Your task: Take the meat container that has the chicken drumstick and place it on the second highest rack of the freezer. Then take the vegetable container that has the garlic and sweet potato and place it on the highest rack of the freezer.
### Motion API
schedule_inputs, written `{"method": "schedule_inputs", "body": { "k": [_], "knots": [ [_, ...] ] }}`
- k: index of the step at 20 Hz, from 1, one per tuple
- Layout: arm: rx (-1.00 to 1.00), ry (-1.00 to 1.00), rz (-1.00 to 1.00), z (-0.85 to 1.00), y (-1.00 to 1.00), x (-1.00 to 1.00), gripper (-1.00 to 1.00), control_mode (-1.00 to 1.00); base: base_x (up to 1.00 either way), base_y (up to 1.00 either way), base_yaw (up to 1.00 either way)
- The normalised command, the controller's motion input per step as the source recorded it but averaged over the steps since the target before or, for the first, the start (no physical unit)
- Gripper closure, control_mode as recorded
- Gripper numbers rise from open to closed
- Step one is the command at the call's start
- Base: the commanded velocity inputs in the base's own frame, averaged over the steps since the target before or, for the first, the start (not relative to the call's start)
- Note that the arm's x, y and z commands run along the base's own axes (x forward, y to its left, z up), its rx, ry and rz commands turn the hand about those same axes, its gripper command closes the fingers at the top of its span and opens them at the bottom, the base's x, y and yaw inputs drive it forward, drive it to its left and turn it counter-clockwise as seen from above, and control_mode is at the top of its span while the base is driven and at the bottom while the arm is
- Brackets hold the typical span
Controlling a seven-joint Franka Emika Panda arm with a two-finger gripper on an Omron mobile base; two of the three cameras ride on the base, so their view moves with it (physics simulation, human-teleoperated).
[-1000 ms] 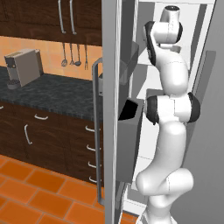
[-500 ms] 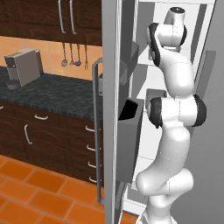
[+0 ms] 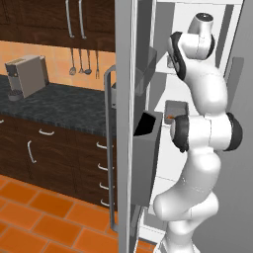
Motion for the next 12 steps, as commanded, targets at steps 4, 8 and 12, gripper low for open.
{"method": "schedule_inputs", "body": {
  "k": [4, 8, 12],
  "knots": [
    [0.0, -0.05, 0.07, 0.0, 0.05, -0.64, -1.0, -1.0, 0.0, 0.0, 0.0],
    [0.0, -0.21, 0.05, 0.21, 0.01, -0.72, -1.0, -1.0, 0.0, 0.0, 0.0],
    [0.0, -0.22, 0.01, 0.32, 0.0, -0.29, -1.0, -1.0, 0.0, 0.0, 0.0]
  ]
}}
